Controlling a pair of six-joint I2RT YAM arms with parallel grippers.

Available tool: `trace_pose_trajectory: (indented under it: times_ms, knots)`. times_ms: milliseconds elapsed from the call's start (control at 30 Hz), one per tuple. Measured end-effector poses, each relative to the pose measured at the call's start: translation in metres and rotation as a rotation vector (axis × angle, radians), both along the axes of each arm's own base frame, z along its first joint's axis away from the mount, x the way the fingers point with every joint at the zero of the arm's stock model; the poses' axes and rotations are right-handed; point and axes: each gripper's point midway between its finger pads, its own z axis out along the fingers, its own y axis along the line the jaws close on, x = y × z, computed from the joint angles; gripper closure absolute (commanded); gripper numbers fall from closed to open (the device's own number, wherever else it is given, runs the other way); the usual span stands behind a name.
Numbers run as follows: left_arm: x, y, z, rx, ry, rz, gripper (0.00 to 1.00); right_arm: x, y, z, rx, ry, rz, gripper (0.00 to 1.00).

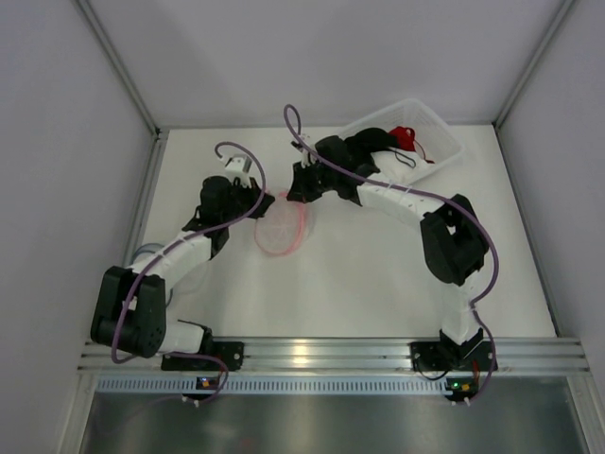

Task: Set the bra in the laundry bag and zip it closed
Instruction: Zip the laundry bag at the center of the board.

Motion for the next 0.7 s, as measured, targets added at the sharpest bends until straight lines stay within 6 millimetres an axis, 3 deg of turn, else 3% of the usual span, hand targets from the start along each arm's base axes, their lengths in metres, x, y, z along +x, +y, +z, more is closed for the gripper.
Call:
trace_pose_trajectory:
  times_ms: [167, 367, 567, 600, 633, 700]
  knots:
    - [-0.015, 0.003, -0.003, -0.018, -0.002, 0.010, 1.00, 0.004, -0.016, -0.005, 0.016, 0.055, -0.075, 1.00]
    - [-0.028, 0.018, 0.023, -0.097, -0.062, 0.095, 1.00, 0.013, -0.042, -0.004, 0.018, 0.077, -0.130, 1.00]
    - [-0.052, 0.031, 0.020, -0.183, -0.046, 0.176, 0.98, -0.005, -0.046, -0.014, 0.028, 0.130, -0.122, 1.00]
    - [-0.057, 0.031, 0.016, -0.187, -0.039, 0.171, 0.92, -0.009, -0.046, -0.017, 0.026, 0.142, -0.118, 1.00]
    - [-0.060, 0.031, 0.013, -0.187, -0.030, 0.169, 0.69, -0.013, -0.047, -0.020, 0.022, 0.153, -0.112, 1.00]
    - [-0.064, 0.034, 0.007, -0.167, -0.002, 0.174, 0.44, -0.015, -0.049, -0.022, 0.011, 0.151, -0.109, 1.00]
